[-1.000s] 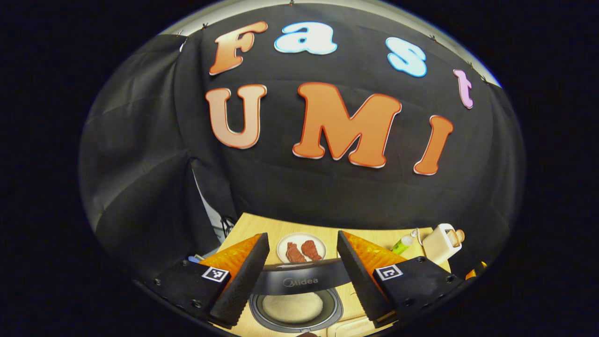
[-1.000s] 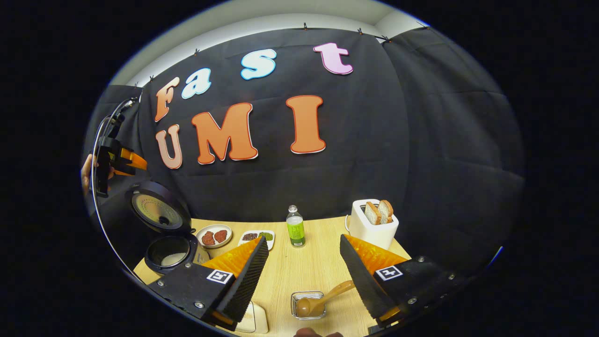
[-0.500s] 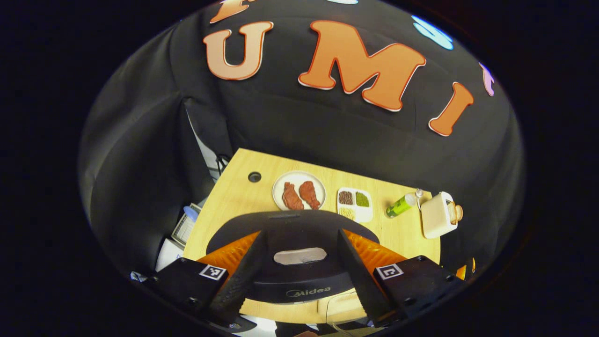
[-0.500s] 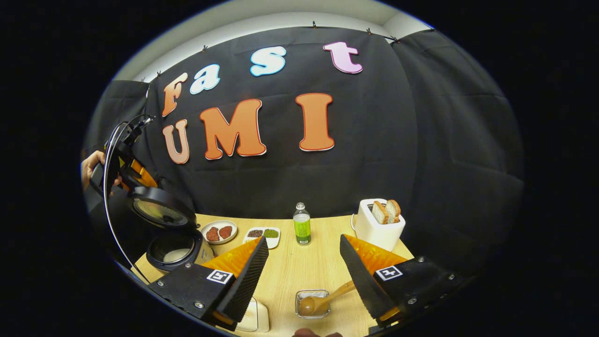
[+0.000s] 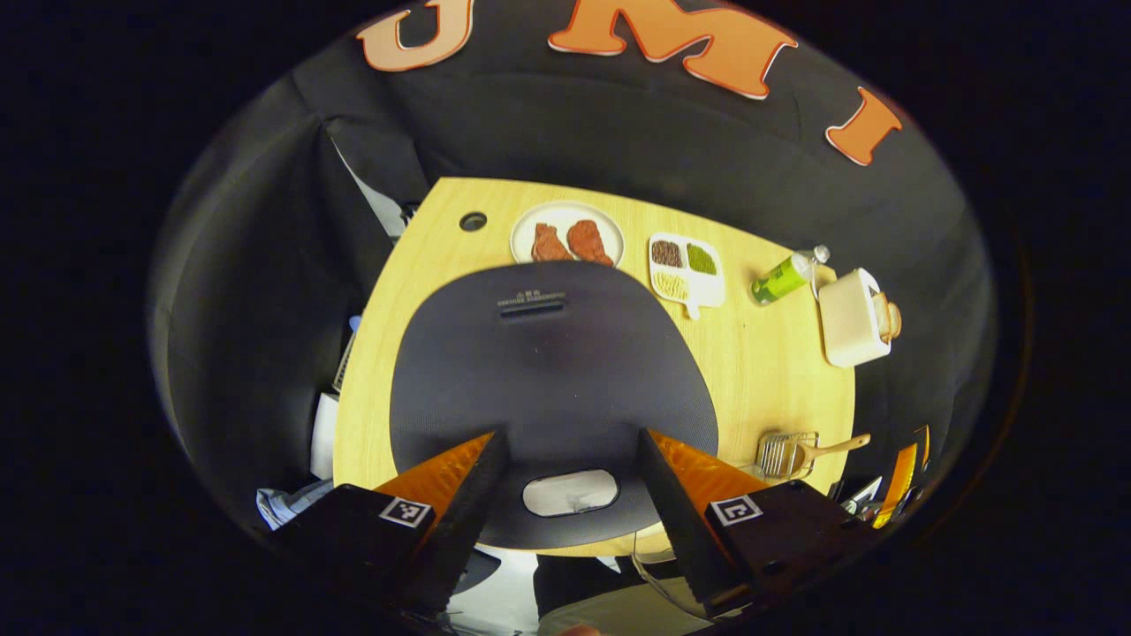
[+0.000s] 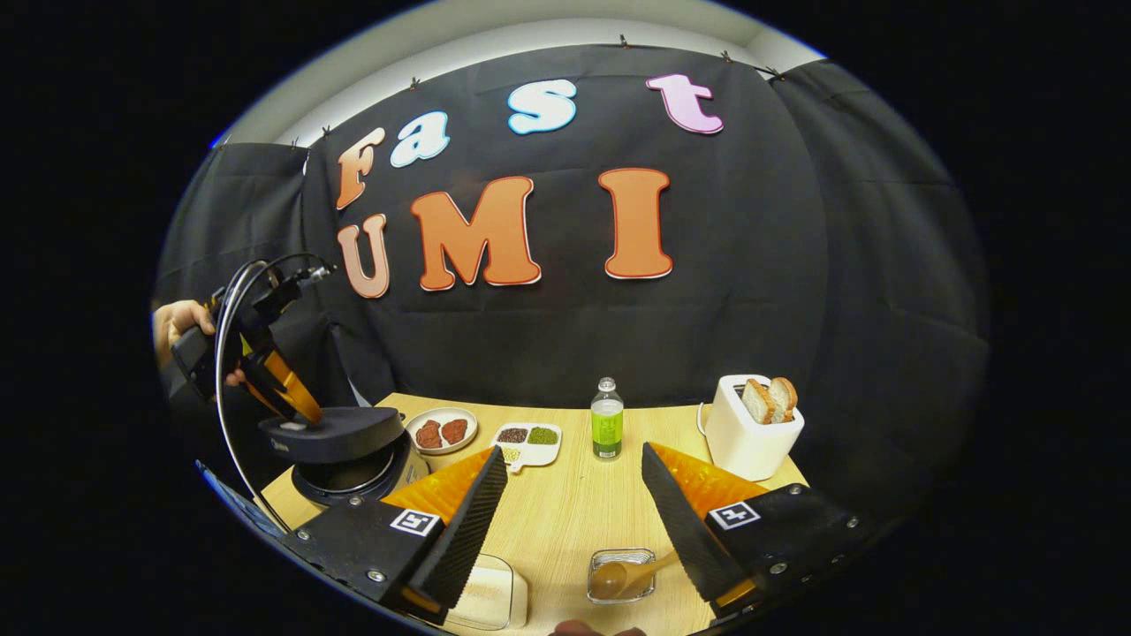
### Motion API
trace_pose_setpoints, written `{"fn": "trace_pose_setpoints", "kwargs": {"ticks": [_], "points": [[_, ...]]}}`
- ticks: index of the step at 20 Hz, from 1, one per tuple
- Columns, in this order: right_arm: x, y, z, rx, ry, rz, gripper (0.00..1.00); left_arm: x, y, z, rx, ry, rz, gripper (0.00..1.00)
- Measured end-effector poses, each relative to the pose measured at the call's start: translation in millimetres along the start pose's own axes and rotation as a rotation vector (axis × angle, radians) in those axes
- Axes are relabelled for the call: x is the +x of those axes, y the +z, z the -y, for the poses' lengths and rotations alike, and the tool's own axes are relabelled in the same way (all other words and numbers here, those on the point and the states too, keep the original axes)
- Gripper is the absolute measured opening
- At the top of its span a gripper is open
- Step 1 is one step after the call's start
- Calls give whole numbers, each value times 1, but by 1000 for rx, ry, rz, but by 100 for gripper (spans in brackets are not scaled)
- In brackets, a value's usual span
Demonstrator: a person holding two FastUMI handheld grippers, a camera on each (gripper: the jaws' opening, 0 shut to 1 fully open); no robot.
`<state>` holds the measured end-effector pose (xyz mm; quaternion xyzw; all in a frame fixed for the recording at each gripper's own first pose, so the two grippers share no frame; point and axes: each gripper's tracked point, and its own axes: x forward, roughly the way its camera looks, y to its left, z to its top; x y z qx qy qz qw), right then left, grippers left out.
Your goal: Close the left gripper, press the button to open the rice cooker; take a wooden spoon from the chopstick holder with the right hand, scoop a spoonful of rice and pour it into the rice cooker, then put the wooden spoon back into the chopstick holder.
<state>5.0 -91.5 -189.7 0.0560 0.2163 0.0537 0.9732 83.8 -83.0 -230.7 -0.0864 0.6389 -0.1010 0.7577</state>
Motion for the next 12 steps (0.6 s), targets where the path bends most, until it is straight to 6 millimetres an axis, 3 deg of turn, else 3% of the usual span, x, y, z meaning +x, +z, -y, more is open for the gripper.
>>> {"fn": "trace_pose_setpoints", "kwargs": {"ticks": [1,4,7,9,12], "points": [[0,-4,-1,2,5,-8,100,8,-5,-2,-13,1,-28,94],[2,-11,-1,-2,19,-20,95,33,-32,-13,-37,44,-141,94],[4,-15,-1,-7,27,-26,95,40,-32,-13,-11,92,-173,89],[6,-21,-3,-5,32,-38,95,43,-32,-12,-8,115,-196,93],[10,-28,-6,-17,39,-51,95,43,-29,-13,-11,107,-215,89]]}}
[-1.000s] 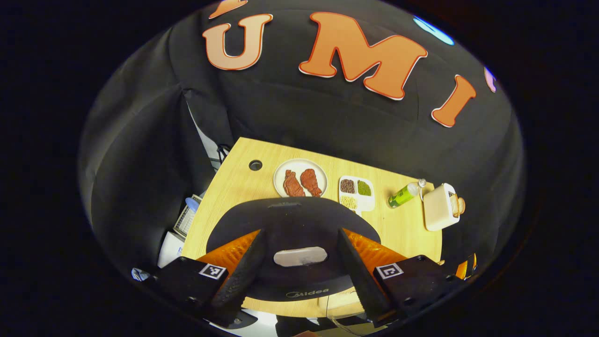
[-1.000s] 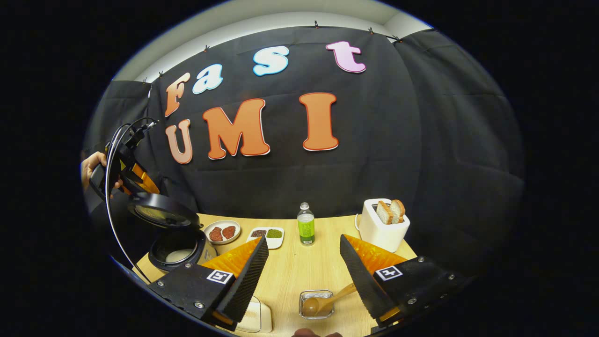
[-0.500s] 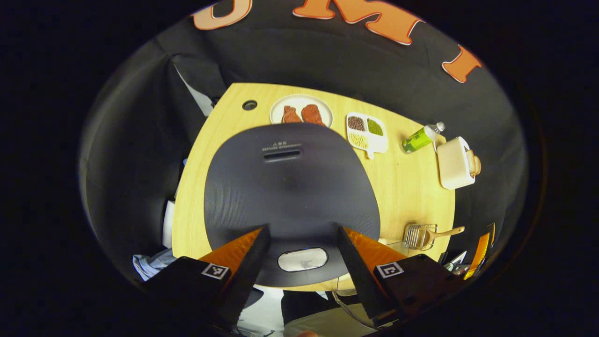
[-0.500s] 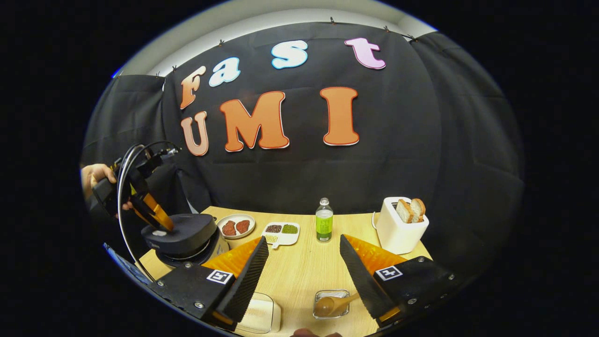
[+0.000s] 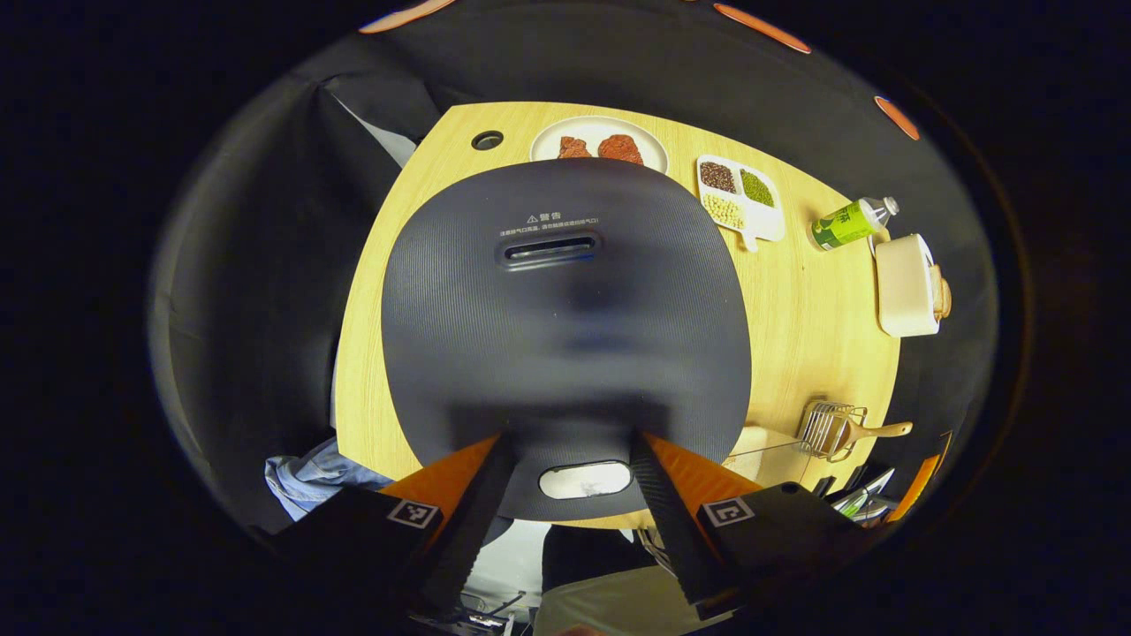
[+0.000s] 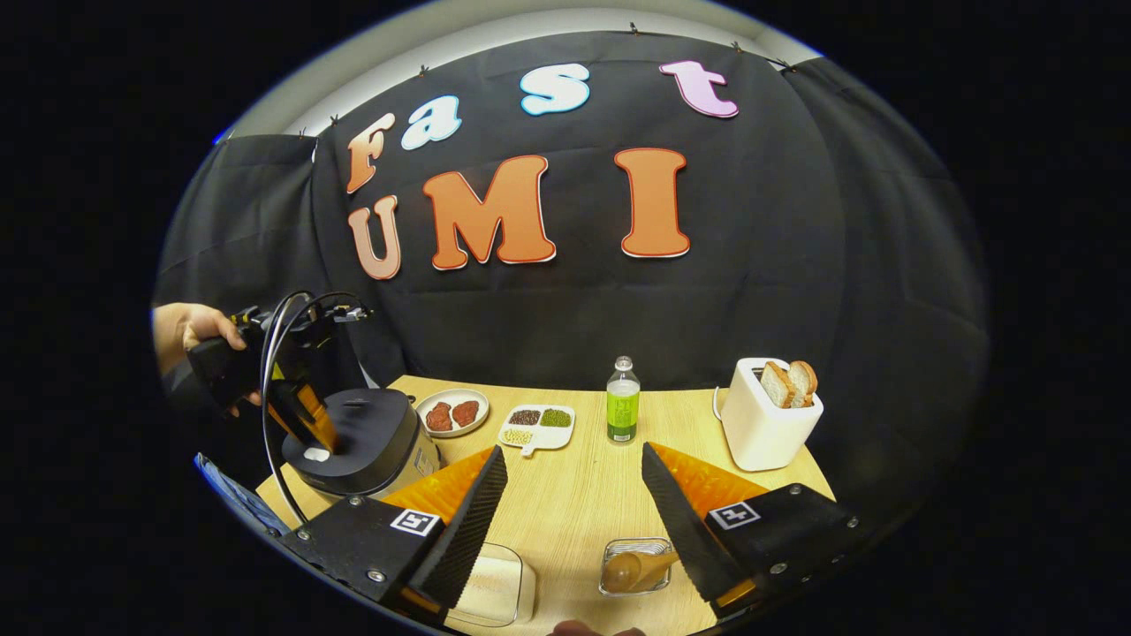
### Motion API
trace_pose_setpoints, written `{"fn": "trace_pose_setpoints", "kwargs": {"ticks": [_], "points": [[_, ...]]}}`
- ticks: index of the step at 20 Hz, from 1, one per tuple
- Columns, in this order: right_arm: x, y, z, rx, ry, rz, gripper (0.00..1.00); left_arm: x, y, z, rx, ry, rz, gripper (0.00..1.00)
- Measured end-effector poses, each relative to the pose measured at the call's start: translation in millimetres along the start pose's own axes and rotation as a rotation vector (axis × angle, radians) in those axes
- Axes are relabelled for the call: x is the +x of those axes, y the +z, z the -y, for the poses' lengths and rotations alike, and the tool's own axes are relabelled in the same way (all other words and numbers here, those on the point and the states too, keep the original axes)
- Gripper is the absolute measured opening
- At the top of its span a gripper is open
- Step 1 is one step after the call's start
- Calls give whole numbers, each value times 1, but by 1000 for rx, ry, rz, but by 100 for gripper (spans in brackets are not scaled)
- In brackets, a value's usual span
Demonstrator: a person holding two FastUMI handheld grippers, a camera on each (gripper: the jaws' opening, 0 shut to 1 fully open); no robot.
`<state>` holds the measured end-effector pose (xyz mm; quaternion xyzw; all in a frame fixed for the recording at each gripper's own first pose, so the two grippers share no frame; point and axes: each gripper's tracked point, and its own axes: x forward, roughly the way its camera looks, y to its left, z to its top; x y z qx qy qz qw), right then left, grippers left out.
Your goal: Close the left gripper, press the button to open the rice cooker; take a wooden spoon from the chopstick holder with the right hand, scoop a spoonful of rice and pour it into the rice cooker, then put the wooden spoon back into the chopstick holder.
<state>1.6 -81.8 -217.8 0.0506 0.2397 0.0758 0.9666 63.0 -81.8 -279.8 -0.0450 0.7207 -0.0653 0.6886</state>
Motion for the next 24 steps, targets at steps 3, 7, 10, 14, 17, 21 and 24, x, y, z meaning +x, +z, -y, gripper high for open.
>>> {"fn": "trace_pose_setpoints", "kwargs": {"ticks": [3,7,10,14,17,21,24], "points": [[4,1,-6,-5,10,-1,95,-2,0,0,0,2,14,89],[7,8,-16,-8,35,11,95,-3,-2,-2,21,-7,136,89],[9,10,-23,-8,46,18,95,-2,-1,1,4,14,280,94],[8,15,-38,-13,75,29,95,-7,-2,1,-15,25,451,93],[7,22,-51,-13,90,50,95,-16,0,-7,-9,87,630,91],[2,43,-67,-33,107,122,95,-62,-1,6,8,89,871,90],[-1,60,-77,-43,119,167,95,-120,-2,17,46,88,1064,89]]}}
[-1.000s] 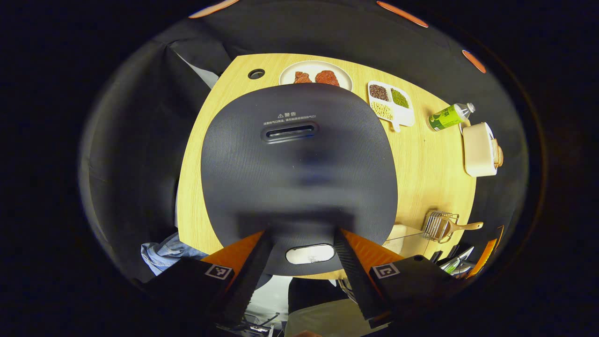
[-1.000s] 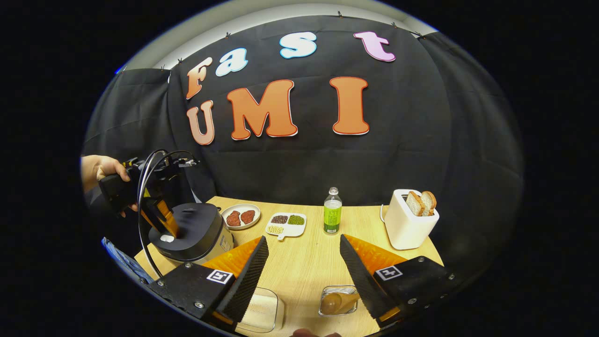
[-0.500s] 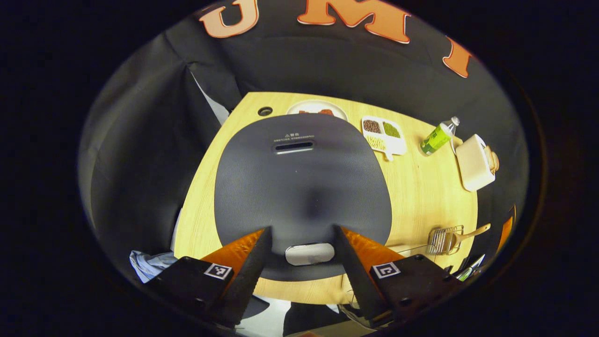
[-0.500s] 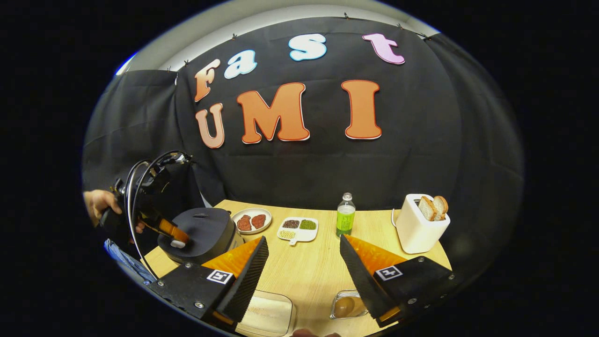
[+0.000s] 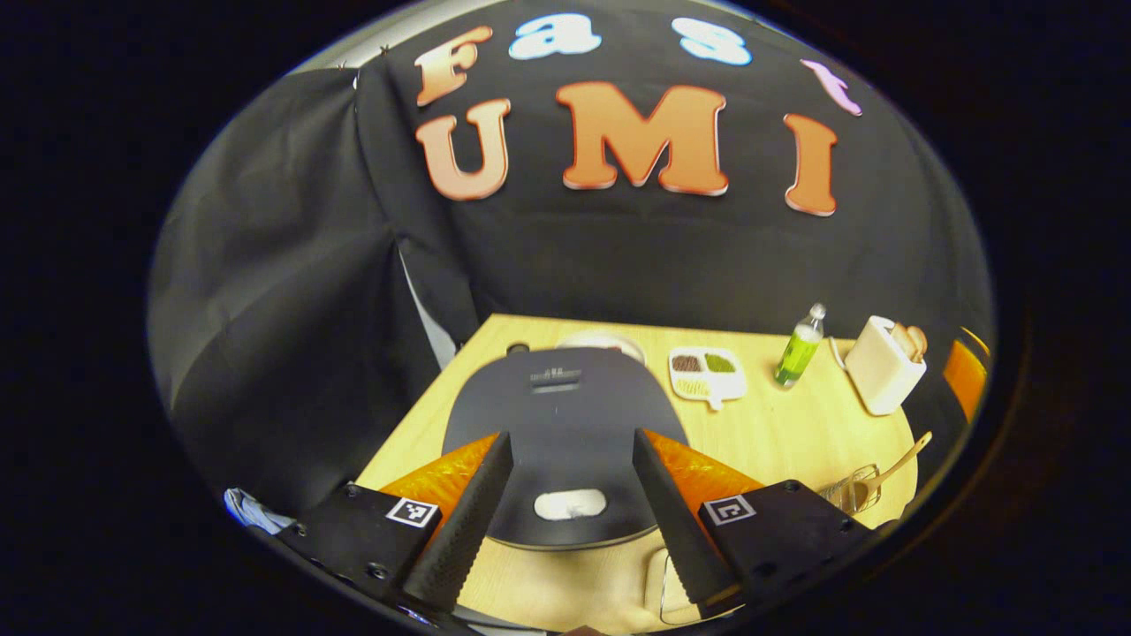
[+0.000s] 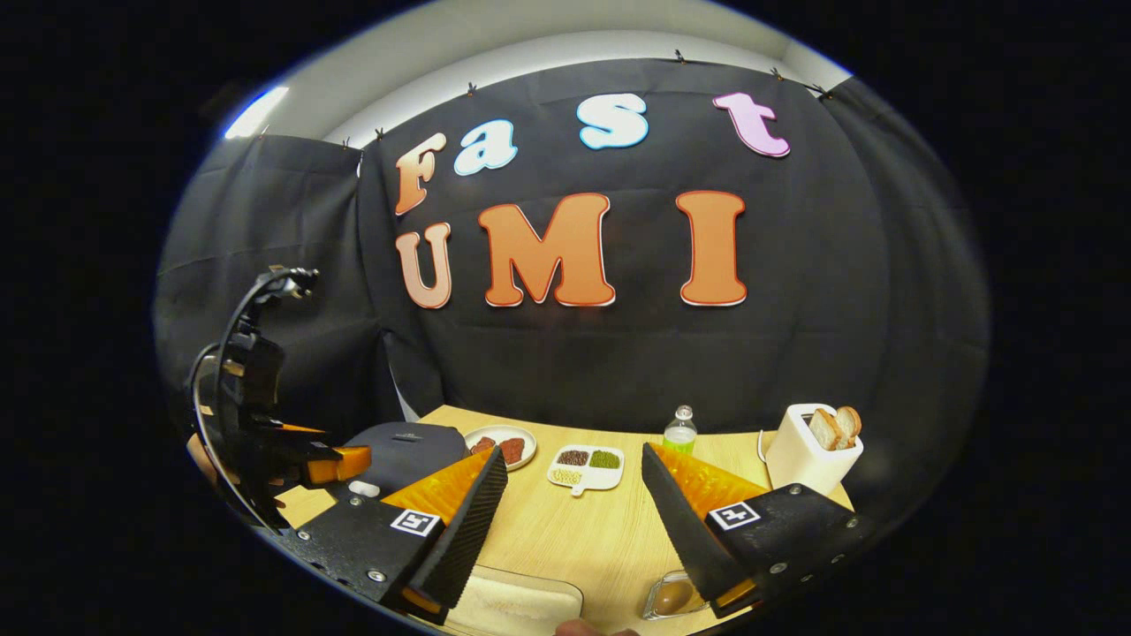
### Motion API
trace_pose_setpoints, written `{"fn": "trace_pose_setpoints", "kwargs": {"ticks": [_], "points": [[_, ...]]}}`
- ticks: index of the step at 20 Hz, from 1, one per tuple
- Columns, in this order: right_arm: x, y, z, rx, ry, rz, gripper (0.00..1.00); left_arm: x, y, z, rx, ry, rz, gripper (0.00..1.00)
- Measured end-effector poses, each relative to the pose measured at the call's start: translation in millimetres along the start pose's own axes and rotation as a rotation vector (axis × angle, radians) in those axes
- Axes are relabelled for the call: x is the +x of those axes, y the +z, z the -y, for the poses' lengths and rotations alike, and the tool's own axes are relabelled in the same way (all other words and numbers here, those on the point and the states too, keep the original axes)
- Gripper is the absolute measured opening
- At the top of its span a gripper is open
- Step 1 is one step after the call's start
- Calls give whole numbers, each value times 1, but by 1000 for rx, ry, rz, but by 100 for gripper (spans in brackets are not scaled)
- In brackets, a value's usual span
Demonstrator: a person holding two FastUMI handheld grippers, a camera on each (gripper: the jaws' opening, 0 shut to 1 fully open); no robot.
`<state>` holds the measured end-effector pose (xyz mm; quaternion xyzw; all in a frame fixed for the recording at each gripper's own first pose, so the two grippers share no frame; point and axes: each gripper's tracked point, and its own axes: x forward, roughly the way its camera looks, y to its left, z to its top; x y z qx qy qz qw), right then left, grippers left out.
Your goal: Close the left gripper, press the button to open the rice cooker; take a wooden spoon from the chopstick holder with the right hand, scoop a spoonful of rice and pour it into the rice cooker, then put the wooden spoon back into the chopstick holder.
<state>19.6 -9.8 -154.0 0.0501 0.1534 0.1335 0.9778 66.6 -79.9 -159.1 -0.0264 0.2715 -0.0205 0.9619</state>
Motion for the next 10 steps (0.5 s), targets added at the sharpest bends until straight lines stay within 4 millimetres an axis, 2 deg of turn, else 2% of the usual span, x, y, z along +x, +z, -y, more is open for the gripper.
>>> {"fn": "trace_pose_setpoints", "kwargs": {"ticks": [1,2,3,4,5,6,8,10], "points": [[0,6,-3,-2,3,15,95,-10,17,-2,11,3,63,97],[0,13,-6,-2,8,31,95,-21,32,-1,16,0,118,93],[-2,22,-9,1,11,50,95,-30,45,0,19,-6,169,96],[-3,31,-11,5,12,71,95,-40,57,-1,21,-6,216,89],[-4,40,-12,6,13,93,95,-48,68,-2,22,-9,264,96],[-6,48,-12,5,11,115,95,-55,79,-3,21,-14,302,89],[-8,61,-14,6,10,158,95,-72,94,-10,6,-14,370,96],[-13,74,-15,3,10,198,95,-86,104,-18,-4,-5,426,96]]}}
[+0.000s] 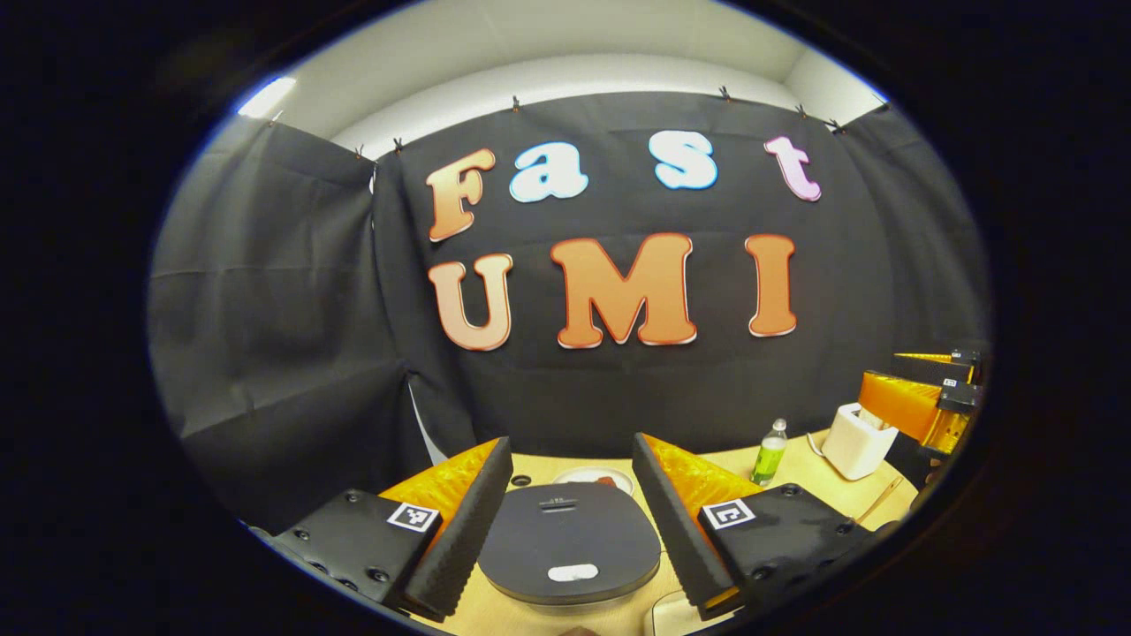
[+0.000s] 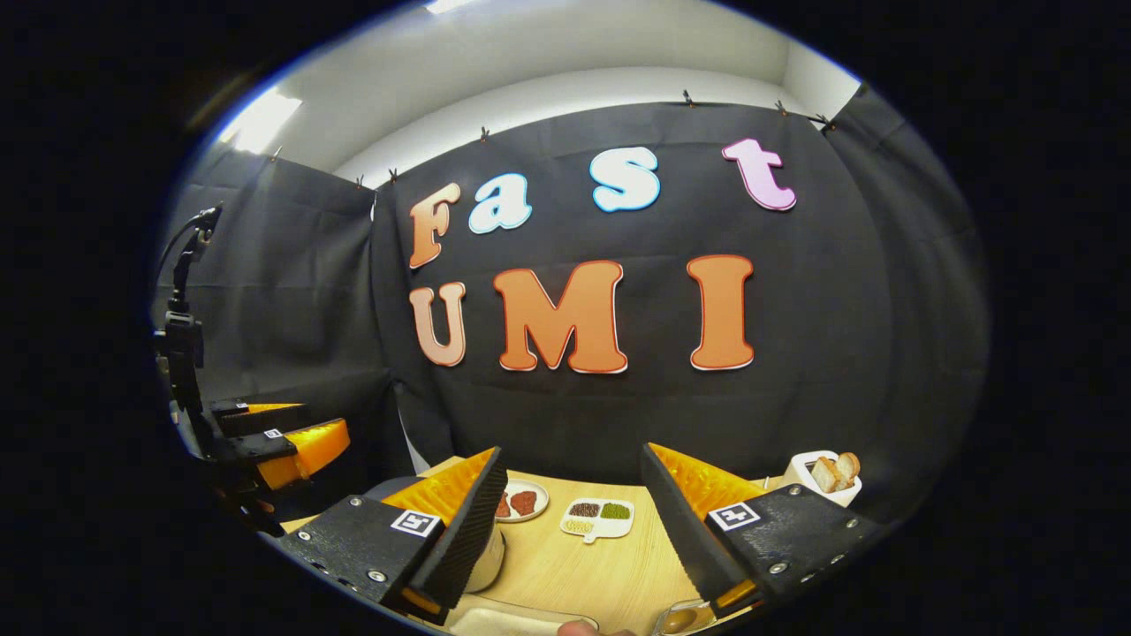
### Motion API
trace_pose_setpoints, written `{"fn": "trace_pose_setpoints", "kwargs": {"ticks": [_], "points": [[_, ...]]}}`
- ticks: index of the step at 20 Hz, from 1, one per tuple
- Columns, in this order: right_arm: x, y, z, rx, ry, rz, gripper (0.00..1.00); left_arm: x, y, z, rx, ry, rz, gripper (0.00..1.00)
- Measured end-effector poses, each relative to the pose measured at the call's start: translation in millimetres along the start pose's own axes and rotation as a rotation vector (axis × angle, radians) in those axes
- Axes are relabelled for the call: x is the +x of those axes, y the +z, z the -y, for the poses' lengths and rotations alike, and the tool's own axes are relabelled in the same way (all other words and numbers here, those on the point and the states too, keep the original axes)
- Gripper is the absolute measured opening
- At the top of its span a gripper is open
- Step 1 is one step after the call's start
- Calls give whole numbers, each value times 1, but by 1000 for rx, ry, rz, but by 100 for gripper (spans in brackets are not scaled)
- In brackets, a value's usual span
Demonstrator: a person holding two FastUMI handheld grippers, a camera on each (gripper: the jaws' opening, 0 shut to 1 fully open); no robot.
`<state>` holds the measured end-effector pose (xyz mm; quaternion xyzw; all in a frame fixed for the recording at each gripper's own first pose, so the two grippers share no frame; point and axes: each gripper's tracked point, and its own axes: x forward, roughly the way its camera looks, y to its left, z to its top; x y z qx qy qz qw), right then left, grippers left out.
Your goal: Close the left gripper, press the button to open the rice cooker; take a wooden spoon from the chopstick holder with the right hand, scoop a spoonful of rice and pour it into the rice cooker, then put the wooden spoon back into the chopstick holder.
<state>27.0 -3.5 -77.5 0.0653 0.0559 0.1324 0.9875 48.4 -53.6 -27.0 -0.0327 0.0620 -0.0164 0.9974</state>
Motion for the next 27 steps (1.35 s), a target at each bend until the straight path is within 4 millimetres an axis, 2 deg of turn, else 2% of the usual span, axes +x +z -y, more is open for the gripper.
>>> {"fn": "trace_pose_setpoints", "kwargs": {"ticks": [2,4,10,12,16,18,19,20,21,23,24,26,27], "points": [[-3,11,0,-4,-1,43,95,-6,5,-9,-2,21,44,96],[-3,16,-1,-3,-1,82,94,-8,1,-21,11,56,61,96],[-9,8,-8,-8,9,67,94,-25,7,-27,25,89,122,96],[-11,8,-12,-13,15,69,95,-29,3,-20,-9,75,106,96],[-13,7,-17,-18,22,61,95,-35,6,-20,-19,66,112,96],[-14,6,-16,-18,24,57,94,-37,10,-15,-17,54,121,89],[-14,6,-17,-19,24,57,94,-38,10,-14,-13,50,119,96],[-14,8,-16,-19,24,57,94,-37,9,-12,-10,38,105,89],[-14,9,-16,-17,24,58,95,-38,10,-11,-15,33,93,89],[-16,10,-16,-13,24,58,95,-37,21,-12,-33,27,101,89],[-17,11,-16,-16,22,61,95,-36,23,-12,-34,24,103,96],[-18,9,-17,-25,23,56,95,-37,28,-13,-33,23,111,93],[-10,15,-22,-27,22,55,95,-37,28,-11,-31,20,112,93]]}}
